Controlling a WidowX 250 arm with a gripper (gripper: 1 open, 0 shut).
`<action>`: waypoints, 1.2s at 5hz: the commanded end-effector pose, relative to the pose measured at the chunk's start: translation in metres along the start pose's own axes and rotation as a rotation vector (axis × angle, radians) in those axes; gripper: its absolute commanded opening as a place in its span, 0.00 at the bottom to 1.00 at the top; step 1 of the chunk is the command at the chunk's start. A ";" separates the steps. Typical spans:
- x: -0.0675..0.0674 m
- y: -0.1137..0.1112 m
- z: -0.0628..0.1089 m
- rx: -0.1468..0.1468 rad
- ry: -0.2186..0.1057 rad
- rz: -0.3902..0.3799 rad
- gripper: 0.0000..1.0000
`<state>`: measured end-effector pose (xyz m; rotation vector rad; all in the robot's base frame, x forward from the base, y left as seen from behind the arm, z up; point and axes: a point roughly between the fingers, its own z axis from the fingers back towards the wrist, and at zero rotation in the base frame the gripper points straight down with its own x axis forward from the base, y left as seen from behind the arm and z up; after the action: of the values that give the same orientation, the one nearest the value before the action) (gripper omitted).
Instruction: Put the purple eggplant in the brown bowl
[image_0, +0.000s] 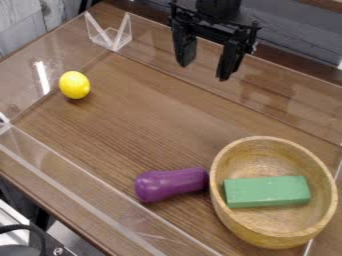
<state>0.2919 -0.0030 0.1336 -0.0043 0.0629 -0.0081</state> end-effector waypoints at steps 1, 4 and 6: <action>-0.015 -0.002 -0.008 -0.001 0.028 -0.094 1.00; -0.093 -0.023 -0.044 0.024 0.049 -0.742 1.00; -0.100 -0.025 -0.062 0.022 0.042 -0.744 1.00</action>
<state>0.1827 -0.0258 0.0711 -0.0150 0.1382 -0.7465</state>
